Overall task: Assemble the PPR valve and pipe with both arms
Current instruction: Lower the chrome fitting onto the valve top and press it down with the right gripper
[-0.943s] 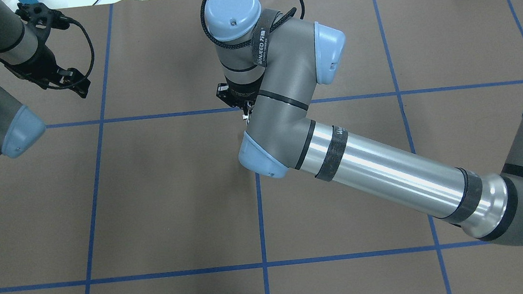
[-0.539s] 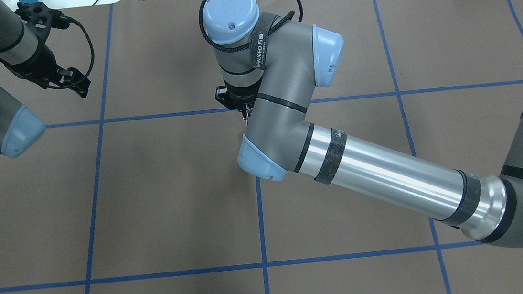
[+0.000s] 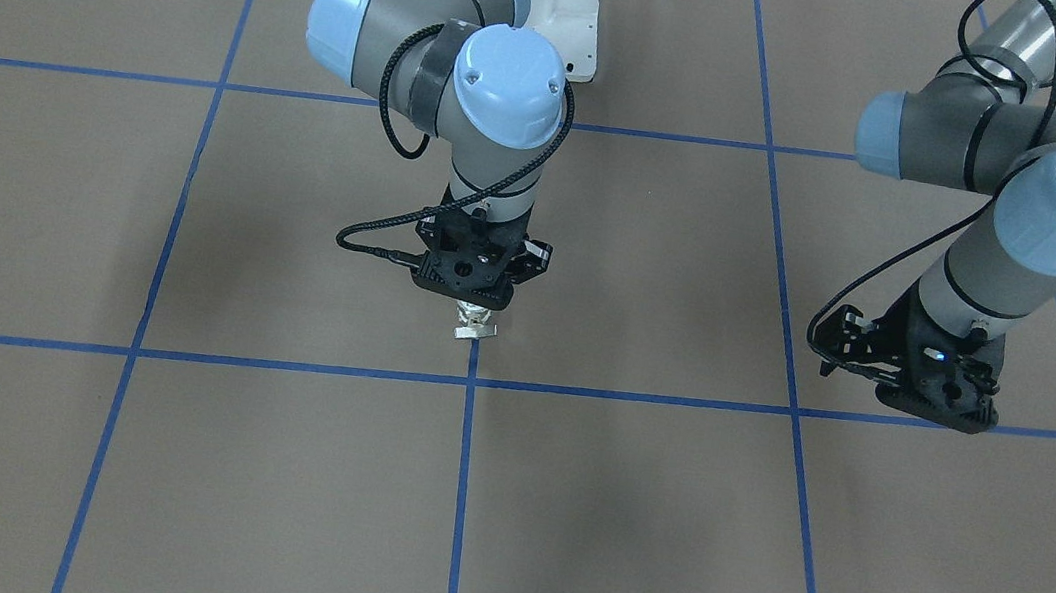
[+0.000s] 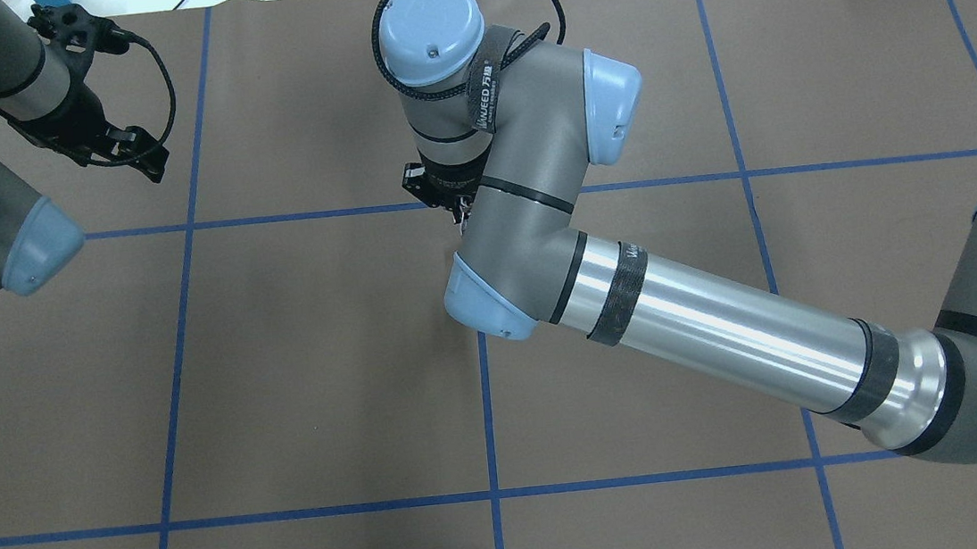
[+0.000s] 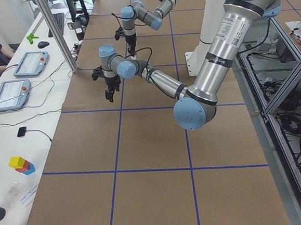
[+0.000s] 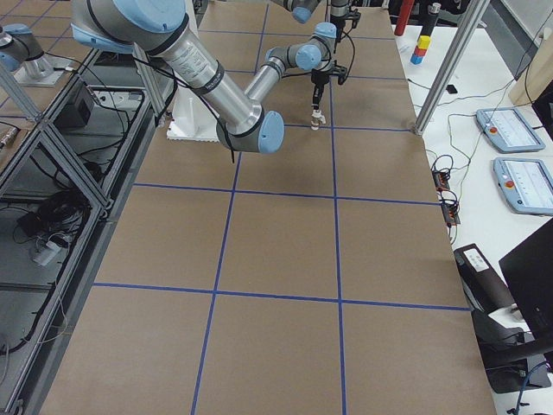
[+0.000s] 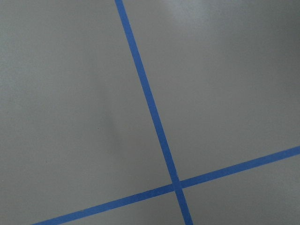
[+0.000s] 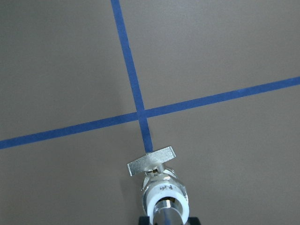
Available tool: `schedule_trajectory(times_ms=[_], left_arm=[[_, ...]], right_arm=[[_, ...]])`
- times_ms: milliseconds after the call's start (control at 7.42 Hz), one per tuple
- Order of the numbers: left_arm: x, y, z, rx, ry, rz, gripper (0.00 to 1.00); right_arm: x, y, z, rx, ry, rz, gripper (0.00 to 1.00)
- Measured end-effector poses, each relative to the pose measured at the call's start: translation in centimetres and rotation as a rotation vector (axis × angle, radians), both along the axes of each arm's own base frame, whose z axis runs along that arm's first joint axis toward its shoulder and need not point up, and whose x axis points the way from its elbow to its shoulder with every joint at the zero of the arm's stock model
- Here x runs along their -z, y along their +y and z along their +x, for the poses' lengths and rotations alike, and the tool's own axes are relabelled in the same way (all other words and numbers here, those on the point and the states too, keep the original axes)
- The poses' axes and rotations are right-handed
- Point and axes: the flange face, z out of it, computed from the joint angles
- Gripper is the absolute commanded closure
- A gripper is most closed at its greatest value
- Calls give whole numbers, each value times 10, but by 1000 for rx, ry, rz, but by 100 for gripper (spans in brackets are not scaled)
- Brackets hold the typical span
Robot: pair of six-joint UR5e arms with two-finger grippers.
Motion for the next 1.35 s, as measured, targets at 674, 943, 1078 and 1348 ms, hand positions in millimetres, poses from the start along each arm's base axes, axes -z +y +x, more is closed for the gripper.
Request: schedule_trajectory(times_ms=[674,943,1078,1348], left_arm=[[0,0,1,-1,0,-1,0],[0,0,0,0,0,-1,0],[0,0,0,0,0,-1,0],[1,1,0,2,2,-1,0]], right_arm=[[-5,-1,-1,1,3,-1,100],[-5,-1,-4,1,-7,4,100],[-5,-1,-5,1,-9,5,100],[-4,-1,-5,2,-11,5,100]])
